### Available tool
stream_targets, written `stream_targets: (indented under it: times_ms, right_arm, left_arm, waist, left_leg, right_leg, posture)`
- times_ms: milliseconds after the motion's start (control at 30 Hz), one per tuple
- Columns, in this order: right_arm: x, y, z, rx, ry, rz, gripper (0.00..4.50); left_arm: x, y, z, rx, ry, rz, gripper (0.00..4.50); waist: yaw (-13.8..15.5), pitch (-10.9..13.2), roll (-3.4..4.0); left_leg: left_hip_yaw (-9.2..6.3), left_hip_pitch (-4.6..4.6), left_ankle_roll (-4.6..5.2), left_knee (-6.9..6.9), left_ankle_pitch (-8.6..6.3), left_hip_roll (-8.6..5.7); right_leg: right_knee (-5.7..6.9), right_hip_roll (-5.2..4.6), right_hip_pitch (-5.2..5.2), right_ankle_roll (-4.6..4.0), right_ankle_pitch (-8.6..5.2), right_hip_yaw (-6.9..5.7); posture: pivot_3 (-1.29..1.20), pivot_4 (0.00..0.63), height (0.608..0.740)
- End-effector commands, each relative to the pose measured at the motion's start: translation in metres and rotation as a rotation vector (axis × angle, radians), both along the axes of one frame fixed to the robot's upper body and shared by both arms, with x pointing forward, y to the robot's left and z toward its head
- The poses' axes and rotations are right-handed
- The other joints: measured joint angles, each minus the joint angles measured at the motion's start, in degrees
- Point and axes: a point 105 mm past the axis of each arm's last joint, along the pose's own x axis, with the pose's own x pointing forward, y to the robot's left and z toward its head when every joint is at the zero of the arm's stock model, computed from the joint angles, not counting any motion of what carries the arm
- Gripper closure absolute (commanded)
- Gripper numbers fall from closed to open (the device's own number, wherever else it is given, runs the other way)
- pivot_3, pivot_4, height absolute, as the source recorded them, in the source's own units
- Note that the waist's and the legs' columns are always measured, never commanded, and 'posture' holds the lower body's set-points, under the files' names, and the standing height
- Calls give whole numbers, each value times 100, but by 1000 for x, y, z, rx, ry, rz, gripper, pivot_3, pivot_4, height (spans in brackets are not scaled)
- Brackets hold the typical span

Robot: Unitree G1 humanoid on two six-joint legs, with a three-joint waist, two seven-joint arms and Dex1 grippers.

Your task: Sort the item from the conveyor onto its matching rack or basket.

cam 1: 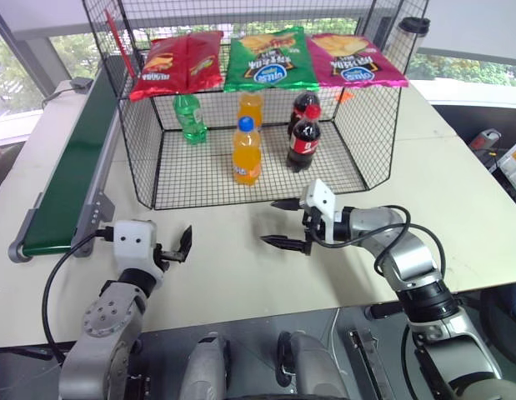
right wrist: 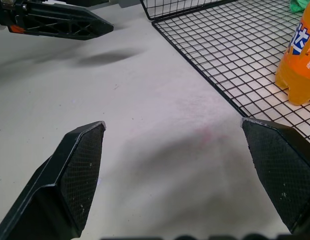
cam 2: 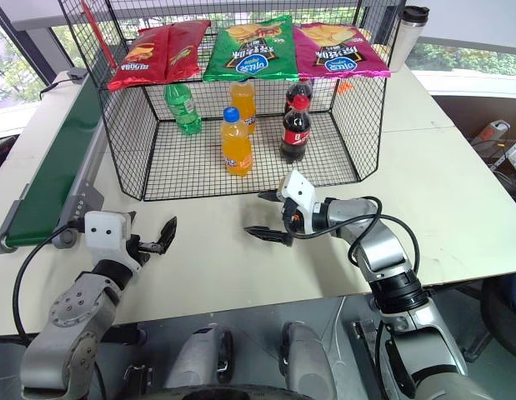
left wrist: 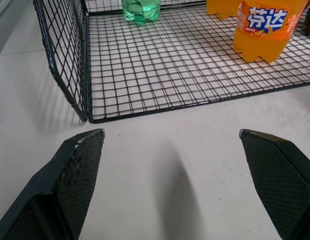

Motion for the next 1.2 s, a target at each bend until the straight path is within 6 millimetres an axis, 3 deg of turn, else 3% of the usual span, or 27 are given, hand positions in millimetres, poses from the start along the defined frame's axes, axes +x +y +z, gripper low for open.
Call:
stream_targets:
  times_ms: [33, 1200]
  right_arm:
    - [-1, 6, 16, 25, -61, 29, 0]
    - [-1, 5, 15, 24, -57, 30, 0]
  left_arm:
    - [-2, -2, 13, 12, -52, -7, 24]
    - [0, -1, 18, 20, -62, -3, 24]
  waist:
    - [0, 0, 0]
    - [0, 0, 0]
  left_leg:
    - [0, 0, 0, 0, 0, 0]
    - [0, 0, 0, 0, 0, 0]
  right_leg:
    - [0, 0, 0, 0, 0, 0]
    - [0, 0, 0, 0, 0, 0]
  posture:
    - [0, 150, 740]
    - [0, 150, 740]
